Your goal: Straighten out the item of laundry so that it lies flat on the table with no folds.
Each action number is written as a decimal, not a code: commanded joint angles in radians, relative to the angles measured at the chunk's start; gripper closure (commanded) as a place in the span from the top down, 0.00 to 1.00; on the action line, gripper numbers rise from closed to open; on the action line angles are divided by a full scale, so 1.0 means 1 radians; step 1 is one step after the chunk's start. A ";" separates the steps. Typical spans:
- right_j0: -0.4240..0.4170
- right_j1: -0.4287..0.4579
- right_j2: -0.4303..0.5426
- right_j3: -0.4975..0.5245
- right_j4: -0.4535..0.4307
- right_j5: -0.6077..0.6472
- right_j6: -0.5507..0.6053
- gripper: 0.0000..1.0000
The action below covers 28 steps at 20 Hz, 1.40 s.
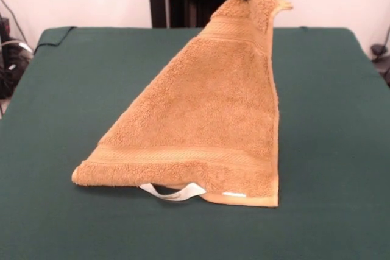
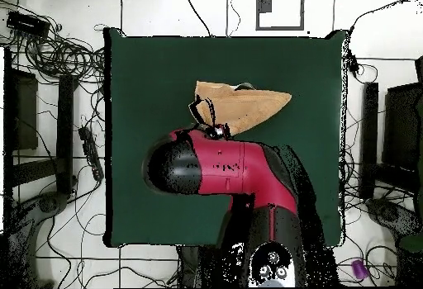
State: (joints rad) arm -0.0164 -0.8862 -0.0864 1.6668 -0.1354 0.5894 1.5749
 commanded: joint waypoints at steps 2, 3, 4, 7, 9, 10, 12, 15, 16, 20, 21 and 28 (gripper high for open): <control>0.059 0.097 -0.018 0.132 0.045 -0.072 0.322 0.00; 0.065 0.102 -0.023 0.130 0.044 -0.076 0.327 0.00; 0.071 0.108 -0.029 0.128 0.044 -0.080 0.332 0.00; 0.086 0.113 -0.043 0.123 0.038 -0.086 0.335 0.00; 0.093 0.115 -0.048 0.126 0.037 -0.107 0.334 0.00; 0.104 0.118 -0.061 0.125 0.032 -0.130 0.336 1.00; 0.108 0.118 -0.066 0.127 0.028 -0.148 0.337 1.00; 0.114 0.118 -0.073 0.133 0.029 -0.177 0.334 1.00; 0.115 0.118 -0.074 0.135 0.030 -0.186 0.331 1.00; 0.111 0.117 -0.073 0.142 0.039 -0.207 0.315 1.00; 0.110 0.117 -0.073 0.143 0.041 -0.214 0.313 1.00; 0.069 0.118 -0.027 0.152 0.076 -0.197 0.268 1.00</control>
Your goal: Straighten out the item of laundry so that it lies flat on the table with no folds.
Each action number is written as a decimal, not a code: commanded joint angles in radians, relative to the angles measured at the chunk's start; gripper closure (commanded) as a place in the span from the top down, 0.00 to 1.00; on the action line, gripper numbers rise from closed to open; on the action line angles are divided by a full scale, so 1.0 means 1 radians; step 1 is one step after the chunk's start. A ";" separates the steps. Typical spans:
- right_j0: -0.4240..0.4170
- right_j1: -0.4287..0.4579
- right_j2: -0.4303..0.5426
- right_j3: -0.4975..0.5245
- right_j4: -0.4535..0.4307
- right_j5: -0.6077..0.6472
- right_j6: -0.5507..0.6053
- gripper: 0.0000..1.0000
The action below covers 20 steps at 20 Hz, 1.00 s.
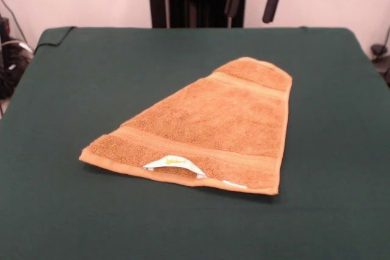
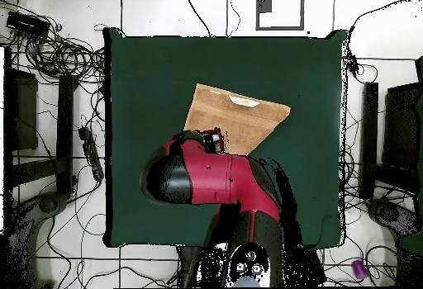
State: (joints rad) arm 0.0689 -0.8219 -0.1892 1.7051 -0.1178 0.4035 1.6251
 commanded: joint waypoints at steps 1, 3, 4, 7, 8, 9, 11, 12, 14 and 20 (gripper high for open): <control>-0.033 0.057 0.091 0.108 0.060 -0.012 0.197 1.00; -0.061 0.065 0.117 0.090 0.065 -0.009 0.166 1.00; -0.071 0.070 0.125 0.081 0.066 -0.001 0.152 1.00; -0.128 0.087 0.183 0.032 0.077 0.071 0.078 1.00; -0.141 0.090 0.197 0.018 0.080 0.098 0.061 1.00; -0.154 0.092 0.210 0.005 0.083 0.124 0.045 1.00; -0.167 0.090 0.225 0.004 0.081 0.138 0.038 1.00; -0.173 0.090 0.233 0.004 0.081 0.144 0.034 1.00; -0.185 0.089 0.248 0.004 0.080 0.157 0.026 1.00; -0.213 0.106 0.280 -0.044 0.073 0.233 0.008 1.00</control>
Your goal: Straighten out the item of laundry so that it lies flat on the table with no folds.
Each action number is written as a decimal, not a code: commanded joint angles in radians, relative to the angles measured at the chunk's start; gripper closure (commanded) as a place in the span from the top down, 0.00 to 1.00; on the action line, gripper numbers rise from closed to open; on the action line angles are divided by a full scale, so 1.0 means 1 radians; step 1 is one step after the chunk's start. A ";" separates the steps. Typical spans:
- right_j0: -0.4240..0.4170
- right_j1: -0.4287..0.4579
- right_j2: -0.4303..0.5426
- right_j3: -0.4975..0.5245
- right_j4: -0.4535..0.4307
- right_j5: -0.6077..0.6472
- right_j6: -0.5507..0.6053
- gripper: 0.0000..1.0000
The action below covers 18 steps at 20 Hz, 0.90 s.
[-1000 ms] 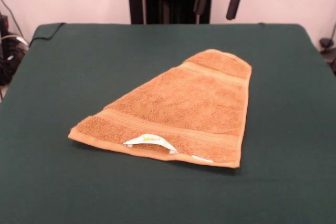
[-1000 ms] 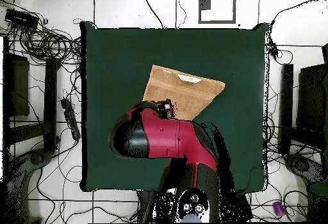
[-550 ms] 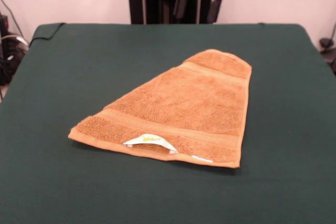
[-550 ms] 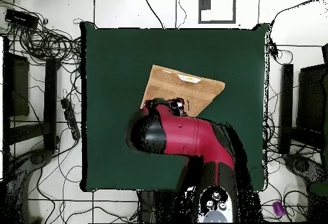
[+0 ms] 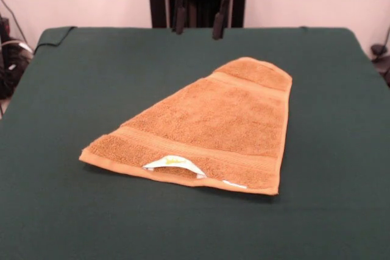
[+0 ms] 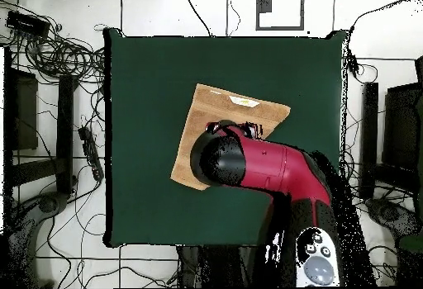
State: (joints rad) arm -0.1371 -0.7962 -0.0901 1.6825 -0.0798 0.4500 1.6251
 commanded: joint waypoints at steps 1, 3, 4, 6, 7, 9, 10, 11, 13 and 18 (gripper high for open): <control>-0.016 0.086 0.193 -0.028 0.029 0.197 -0.013 1.00; -0.033 0.100 0.220 -0.046 0.008 0.210 -0.060 1.00; -0.039 0.107 0.229 -0.055 0.000 0.219 -0.073 1.00; -0.044 0.119 0.238 -0.071 -0.014 0.229 -0.085 1.00; -0.048 0.139 0.247 -0.089 -0.023 0.225 -0.091 1.00; -0.044 0.157 0.246 -0.102 -0.024 0.207 -0.063 1.00; -0.040 0.168 0.242 -0.110 -0.022 0.196 -0.042 1.00; -0.034 0.184 0.238 -0.122 -0.017 0.181 -0.014 1.00; -0.022 0.207 0.233 -0.147 -0.010 0.174 0.015 1.00; 0.022 0.237 0.222 -0.199 0.010 0.217 0.064 1.00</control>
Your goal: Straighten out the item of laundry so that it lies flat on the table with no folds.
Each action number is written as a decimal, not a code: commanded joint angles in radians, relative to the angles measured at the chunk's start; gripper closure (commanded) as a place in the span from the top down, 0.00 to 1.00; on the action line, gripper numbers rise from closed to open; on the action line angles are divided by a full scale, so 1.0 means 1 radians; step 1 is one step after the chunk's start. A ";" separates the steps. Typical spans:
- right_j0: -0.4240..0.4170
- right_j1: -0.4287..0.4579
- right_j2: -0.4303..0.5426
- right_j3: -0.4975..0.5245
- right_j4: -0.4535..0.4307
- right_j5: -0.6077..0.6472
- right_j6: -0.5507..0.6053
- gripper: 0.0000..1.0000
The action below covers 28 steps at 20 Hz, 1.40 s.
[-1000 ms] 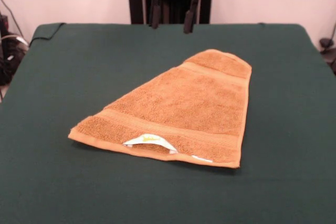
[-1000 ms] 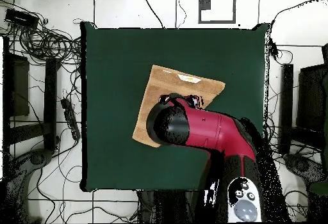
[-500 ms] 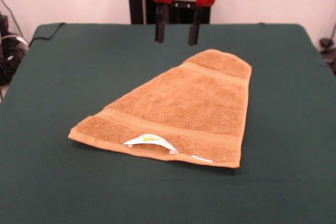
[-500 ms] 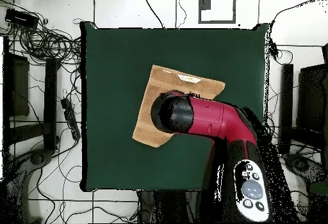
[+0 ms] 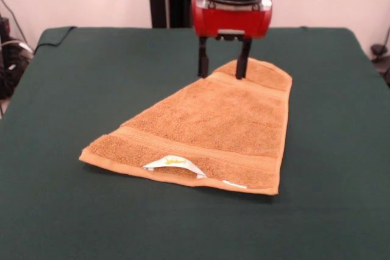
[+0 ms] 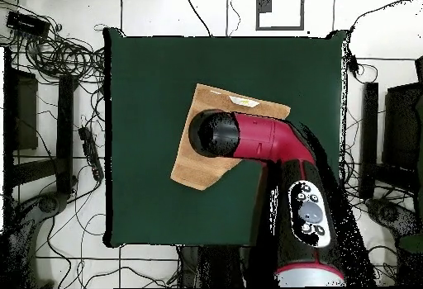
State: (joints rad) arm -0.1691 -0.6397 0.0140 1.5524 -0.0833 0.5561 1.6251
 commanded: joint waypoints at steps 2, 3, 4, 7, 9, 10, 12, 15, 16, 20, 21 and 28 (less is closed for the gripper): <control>0.077 0.096 0.117 -0.099 0.020 0.132 0.077 1.00; 0.093 0.106 0.118 -0.119 0.026 0.139 0.090 1.00; 0.104 0.112 0.115 -0.130 0.029 0.141 0.099 1.00; 0.133 0.134 0.103 -0.168 0.034 0.143 0.122 1.00; 0.151 0.159 0.102 -0.206 0.040 0.152 0.131 1.00; 0.154 0.164 0.102 -0.213 0.043 0.151 0.132 1.00; 0.160 0.175 0.102 -0.226 0.047 0.150 0.133 1.00; 0.174 0.209 0.101 -0.271 0.055 0.152 0.137 1.00; 0.178 0.225 0.100 -0.291 0.055 0.147 0.136 1.00; 0.184 0.288 0.105 -0.358 0.061 0.124 0.127 1.00; 0.180 0.301 0.108 -0.369 0.062 0.118 0.121 1.00; 0.130 0.348 0.146 -0.422 0.054 0.141 0.028 1.00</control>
State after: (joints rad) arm -0.0217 -0.3595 0.0275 1.1905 -0.0650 0.5956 1.6251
